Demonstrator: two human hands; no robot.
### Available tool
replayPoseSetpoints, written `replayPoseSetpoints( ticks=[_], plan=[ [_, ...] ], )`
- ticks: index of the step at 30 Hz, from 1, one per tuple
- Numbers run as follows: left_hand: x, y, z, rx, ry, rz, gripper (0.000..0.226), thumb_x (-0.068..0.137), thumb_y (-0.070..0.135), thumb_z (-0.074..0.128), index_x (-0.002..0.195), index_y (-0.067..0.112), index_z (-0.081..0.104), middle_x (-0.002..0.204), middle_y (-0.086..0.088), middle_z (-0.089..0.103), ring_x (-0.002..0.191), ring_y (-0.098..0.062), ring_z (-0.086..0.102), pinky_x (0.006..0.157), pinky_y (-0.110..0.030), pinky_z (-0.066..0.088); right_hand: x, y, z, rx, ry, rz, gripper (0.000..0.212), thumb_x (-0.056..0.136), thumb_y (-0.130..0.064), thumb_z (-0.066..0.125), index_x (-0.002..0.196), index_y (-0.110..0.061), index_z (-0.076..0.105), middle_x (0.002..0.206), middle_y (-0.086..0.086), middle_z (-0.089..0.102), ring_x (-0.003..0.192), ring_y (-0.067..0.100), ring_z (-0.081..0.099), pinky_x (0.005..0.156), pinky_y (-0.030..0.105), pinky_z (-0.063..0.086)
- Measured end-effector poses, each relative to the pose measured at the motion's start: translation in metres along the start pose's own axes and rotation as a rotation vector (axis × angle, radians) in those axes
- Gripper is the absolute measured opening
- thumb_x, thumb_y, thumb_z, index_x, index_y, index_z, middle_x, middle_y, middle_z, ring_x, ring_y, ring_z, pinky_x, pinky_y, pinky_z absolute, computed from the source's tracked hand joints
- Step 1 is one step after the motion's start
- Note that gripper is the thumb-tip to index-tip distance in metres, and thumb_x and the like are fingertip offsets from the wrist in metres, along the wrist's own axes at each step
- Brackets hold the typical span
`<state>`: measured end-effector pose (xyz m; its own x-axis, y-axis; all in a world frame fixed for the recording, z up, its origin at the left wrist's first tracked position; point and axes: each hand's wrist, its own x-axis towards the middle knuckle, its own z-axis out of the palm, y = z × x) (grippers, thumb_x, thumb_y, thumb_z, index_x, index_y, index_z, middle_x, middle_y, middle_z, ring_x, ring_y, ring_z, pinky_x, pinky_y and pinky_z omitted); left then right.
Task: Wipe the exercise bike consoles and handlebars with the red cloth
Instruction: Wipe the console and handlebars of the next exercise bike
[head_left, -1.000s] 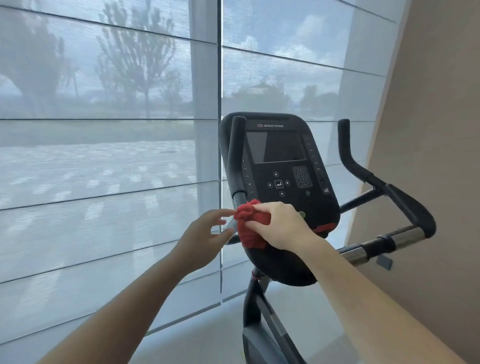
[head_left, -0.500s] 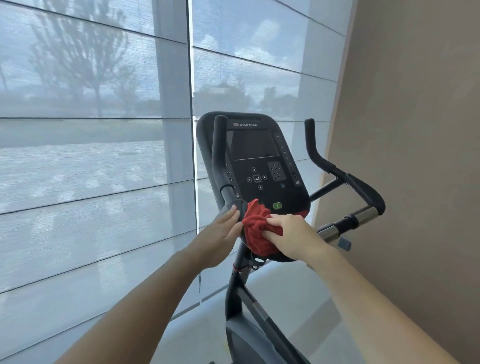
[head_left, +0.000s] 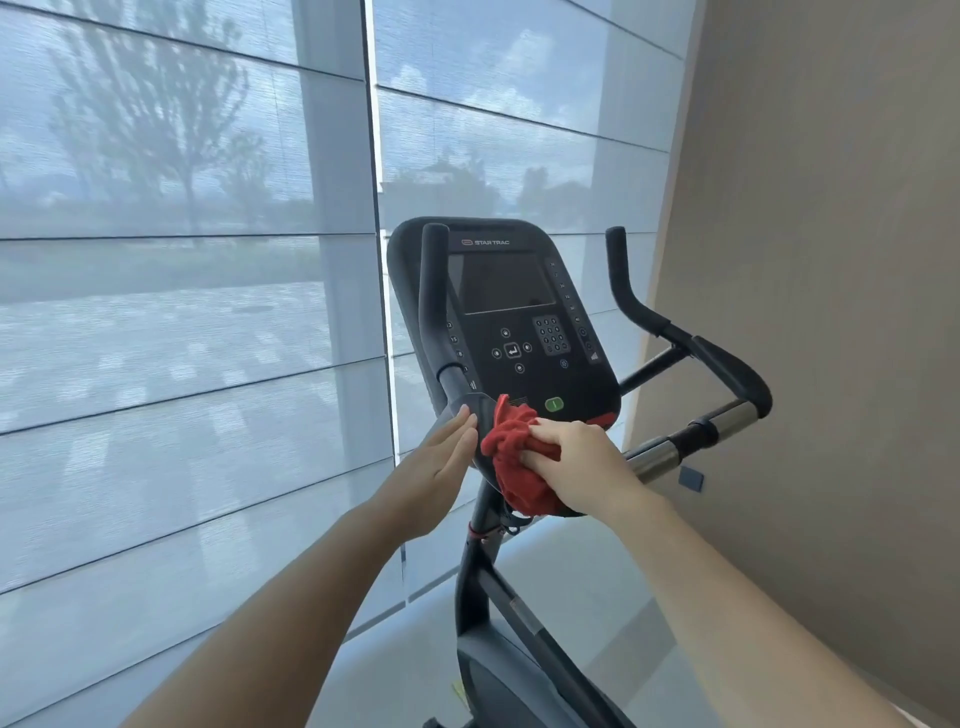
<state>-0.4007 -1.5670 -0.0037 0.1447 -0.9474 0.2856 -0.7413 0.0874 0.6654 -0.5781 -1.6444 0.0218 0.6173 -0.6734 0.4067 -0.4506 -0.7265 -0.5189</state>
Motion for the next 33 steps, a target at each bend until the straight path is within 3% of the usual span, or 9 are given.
replayPoseSetpoints(
  ticks=[7, 11, 15, 19, 21, 23, 27, 31, 33],
  plan=[
    [-0.004, 0.003, 0.006, 0.024, 0.040, 0.004, 0.053, 0.098, 0.045, 0.016, 0.147, 0.027, 0.019, 0.155, 0.016, 0.010, 0.139, 0.004, 0.006, 0.110, -0.017, 0.004, -0.029, 0.024, -0.002, 0.086, 0.020, -0.066, 0.021, 0.084, -0.032, 0.064, 0.104, -0.031, 0.068, 0.104, -0.017, 0.068, 0.100, 0.001, 0.057, 0.091, 0.017, 0.043],
    [-0.005, 0.003, 0.011, 0.011, 0.087, -0.001, 0.051, 0.099, 0.041, 0.018, 0.147, 0.025, 0.019, 0.155, 0.015, 0.010, 0.139, 0.005, 0.006, 0.110, -0.016, 0.004, -0.021, 0.025, 0.004, 0.096, 0.050, -0.080, 0.023, 0.084, -0.030, 0.063, 0.107, -0.027, 0.067, 0.114, -0.007, 0.065, 0.107, 0.008, 0.054, 0.084, 0.005, 0.032],
    [-0.005, 0.004, 0.014, -0.048, 0.125, -0.016, 0.053, 0.096, 0.046, 0.021, 0.146, 0.027, 0.024, 0.154, 0.017, 0.015, 0.137, 0.008, 0.010, 0.109, -0.014, 0.007, -0.002, 0.022, 0.005, 0.086, 0.040, -0.096, 0.026, 0.087, -0.028, 0.061, 0.112, -0.027, 0.067, 0.121, -0.002, 0.065, 0.113, 0.016, 0.055, 0.085, 0.008, 0.031],
    [-0.002, 0.007, 0.010, -0.208, 0.179, -0.084, 0.053, 0.096, 0.046, 0.026, 0.144, 0.024, 0.031, 0.151, 0.009, 0.027, 0.139, -0.007, 0.021, 0.109, -0.020, 0.016, 0.017, 0.018, 0.004, 0.086, 0.040, -0.138, 0.023, 0.086, -0.030, 0.061, 0.108, -0.030, 0.068, 0.115, -0.007, 0.067, 0.107, 0.018, 0.058, 0.084, 0.021, 0.040],
    [-0.002, 0.012, 0.005, -0.225, 0.203, -0.074, 0.046, 0.097, 0.043, 0.029, 0.139, 0.028, 0.038, 0.141, 0.016, 0.038, 0.131, -0.002, 0.032, 0.101, -0.009, 0.024, 0.029, 0.013, 0.004, 0.095, 0.026, -0.165, 0.022, 0.085, -0.030, 0.062, 0.106, -0.030, 0.068, 0.113, -0.006, 0.068, 0.104, 0.019, 0.059, 0.084, 0.026, 0.041],
    [-0.003, 0.021, -0.002, -0.234, 0.235, -0.057, 0.034, 0.097, 0.039, 0.031, 0.129, 0.038, 0.044, 0.124, 0.027, 0.044, 0.114, 0.011, 0.041, 0.084, 0.001, 0.032, 0.044, 0.006, 0.006, 0.084, -0.017, -0.195, 0.022, 0.085, -0.029, 0.061, 0.107, -0.029, 0.068, 0.111, -0.004, 0.069, 0.103, 0.021, 0.059, 0.086, 0.029, 0.043],
    [-0.005, 0.031, -0.010, -0.197, 0.299, -0.070, 0.033, 0.099, 0.035, 0.031, 0.127, 0.036, 0.047, 0.122, 0.024, 0.047, 0.110, 0.009, 0.043, 0.087, -0.010, 0.033, 0.070, -0.008, 0.011, 0.027, -0.099, -0.241, 0.028, 0.087, -0.029, 0.058, 0.114, -0.030, 0.065, 0.122, -0.001, 0.063, 0.111, 0.026, 0.055, 0.092, 0.032, 0.042],
    [-0.008, 0.040, -0.010, -0.169, 0.358, -0.055, 0.033, 0.100, 0.030, 0.029, 0.088, 0.050, 0.052, 0.090, 0.038, 0.058, 0.090, 0.016, 0.051, 0.074, -0.003, 0.039, 0.071, -0.007, 0.010, -0.060, -0.110, -0.316, 0.020, 0.085, -0.028, 0.057, 0.102, -0.031, 0.068, 0.107, -0.005, 0.068, 0.099, 0.023, 0.059, 0.085, 0.032, 0.047],
    [-0.008, 0.039, -0.005, -0.174, 0.392, -0.074, 0.034, 0.100, 0.033, 0.028, 0.086, 0.052, 0.053, 0.091, 0.036, 0.058, 0.091, 0.013, 0.051, 0.075, -0.005, 0.041, 0.059, 0.001, 0.005, -0.030, -0.097, -0.377, 0.015, 0.083, -0.026, 0.058, 0.093, -0.029, 0.069, 0.096, -0.009, 0.069, 0.091, 0.017, 0.060, 0.079, 0.031, 0.048]
  ],
)
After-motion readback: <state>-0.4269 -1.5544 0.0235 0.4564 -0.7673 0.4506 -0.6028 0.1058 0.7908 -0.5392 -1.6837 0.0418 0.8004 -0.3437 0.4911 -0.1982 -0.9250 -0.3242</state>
